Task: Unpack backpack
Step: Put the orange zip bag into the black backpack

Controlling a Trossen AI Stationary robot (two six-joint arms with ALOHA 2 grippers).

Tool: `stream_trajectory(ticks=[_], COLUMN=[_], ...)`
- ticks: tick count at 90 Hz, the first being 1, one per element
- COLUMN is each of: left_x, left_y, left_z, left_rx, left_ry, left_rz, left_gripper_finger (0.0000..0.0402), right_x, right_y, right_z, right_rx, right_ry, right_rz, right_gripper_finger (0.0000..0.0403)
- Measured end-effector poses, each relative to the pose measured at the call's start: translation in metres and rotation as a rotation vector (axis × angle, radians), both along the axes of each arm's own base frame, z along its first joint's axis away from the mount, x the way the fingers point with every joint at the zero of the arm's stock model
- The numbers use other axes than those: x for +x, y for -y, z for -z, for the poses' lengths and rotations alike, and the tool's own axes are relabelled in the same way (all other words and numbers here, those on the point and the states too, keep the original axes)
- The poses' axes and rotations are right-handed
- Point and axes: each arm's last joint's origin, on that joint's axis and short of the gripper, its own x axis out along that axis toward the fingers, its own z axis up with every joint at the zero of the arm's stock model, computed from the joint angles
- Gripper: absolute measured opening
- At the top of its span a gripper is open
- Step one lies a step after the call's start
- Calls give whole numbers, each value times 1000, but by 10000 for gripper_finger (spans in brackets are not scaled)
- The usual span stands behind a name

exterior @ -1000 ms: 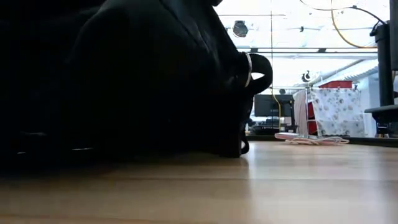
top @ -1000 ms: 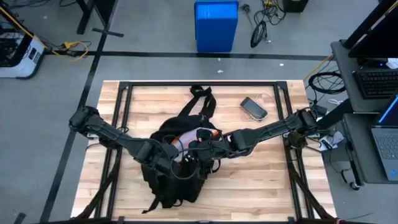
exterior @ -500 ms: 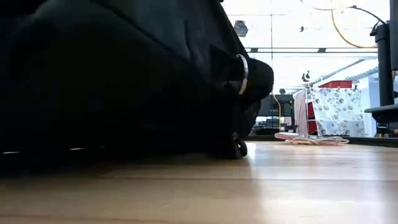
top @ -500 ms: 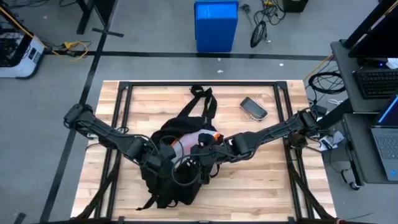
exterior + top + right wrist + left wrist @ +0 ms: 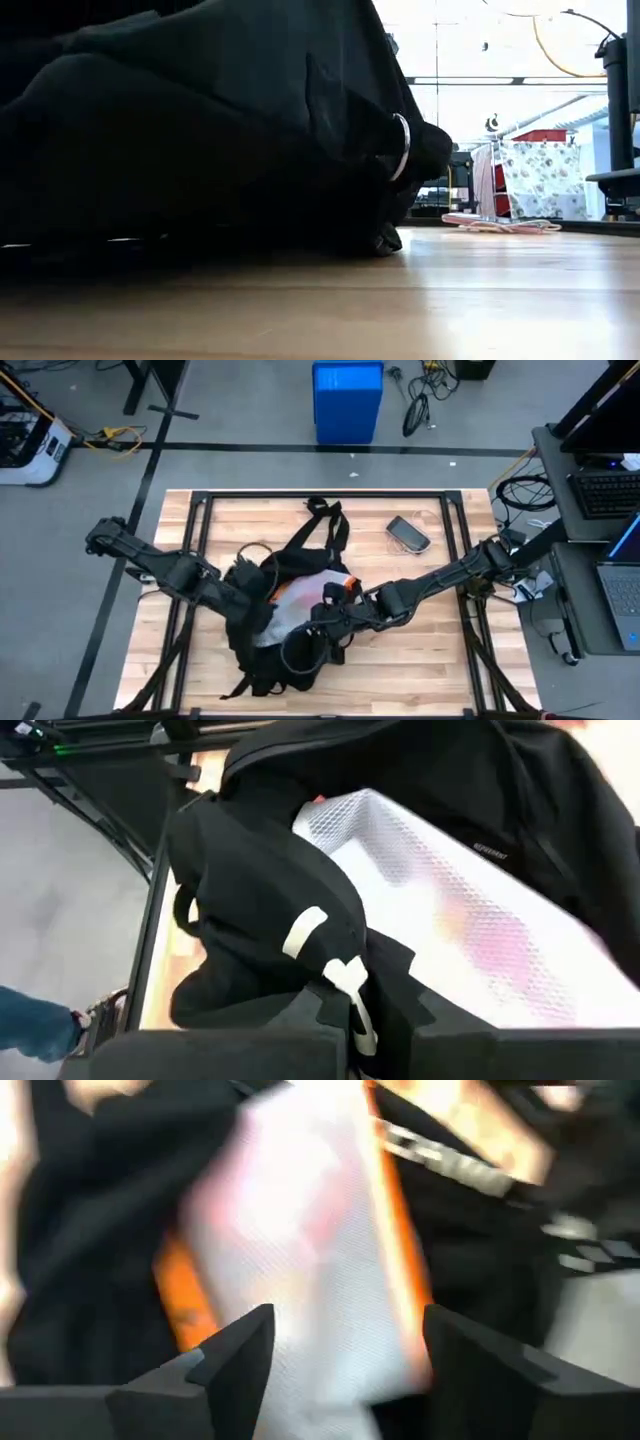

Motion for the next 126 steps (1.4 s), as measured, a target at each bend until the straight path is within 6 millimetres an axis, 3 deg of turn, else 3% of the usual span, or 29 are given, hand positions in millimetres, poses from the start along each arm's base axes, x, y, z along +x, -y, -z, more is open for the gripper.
stream_trajectory(ticks=[14,40,71,81,90,111,126], left_x=[26,72,114,116,113,99,83], left_y=[-11,-17,-16,-9,-1,9,14], left_z=[23,45,117,126,129,127,115], left_rx=[116,151,103,67,45,-53,-102], left_ry=[-91,-43,-284,-315,-337,-416,-458], left_rz=[23,114,353,392,424,440,389], left_gripper_finger=[189,121,36,7,5,8,8], right_x=[-2,-2,-3,-3,-8,-39,-63], right_y=[-7,-7,-8,-8,-6,1,5], right_z=[-1,-1,-1,-1,-2,-19,-26], right_rx=[43,109,81,85,76,39,14], right_ry=[3,2,13,14,-12,-108,-200], right_rz=[18,74,108,136,144,186,235], right_gripper_finger=[0,0,0,0,0,0,0])
